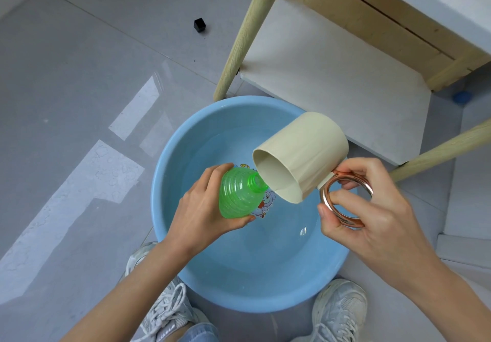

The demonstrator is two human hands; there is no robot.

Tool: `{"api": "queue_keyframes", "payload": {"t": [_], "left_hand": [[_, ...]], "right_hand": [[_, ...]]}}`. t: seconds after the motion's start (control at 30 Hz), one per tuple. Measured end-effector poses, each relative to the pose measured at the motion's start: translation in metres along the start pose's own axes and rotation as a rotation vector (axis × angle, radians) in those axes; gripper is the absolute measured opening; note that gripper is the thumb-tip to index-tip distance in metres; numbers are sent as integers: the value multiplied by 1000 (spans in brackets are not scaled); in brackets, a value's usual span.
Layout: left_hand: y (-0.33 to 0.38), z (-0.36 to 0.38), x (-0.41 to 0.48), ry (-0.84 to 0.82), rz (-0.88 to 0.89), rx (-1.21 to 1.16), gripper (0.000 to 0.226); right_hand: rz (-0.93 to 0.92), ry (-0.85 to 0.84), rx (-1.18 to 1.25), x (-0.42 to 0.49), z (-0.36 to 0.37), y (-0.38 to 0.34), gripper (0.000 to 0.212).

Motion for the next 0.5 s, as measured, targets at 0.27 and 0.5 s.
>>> {"api": "queue_keyframes", "payload": {"t": [0.27,0.5], "left_hand": [[0,0,0,2,5,-1,91],[0,1,0,0,-1,0,91]], "right_hand": [[-7,13,-5,0,-1,-1,33],[-31,17,-16,-2,-2,-4,31]]}}
Point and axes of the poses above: each hand's wrist, its own x-axis towards the middle knuckle, its own z-axis out of the palm, y = z × x, the point moved 8 cm from there along x, towards the middle knuckle, and after that the axes turned 2 degrees about z, right-handed, at the moved point
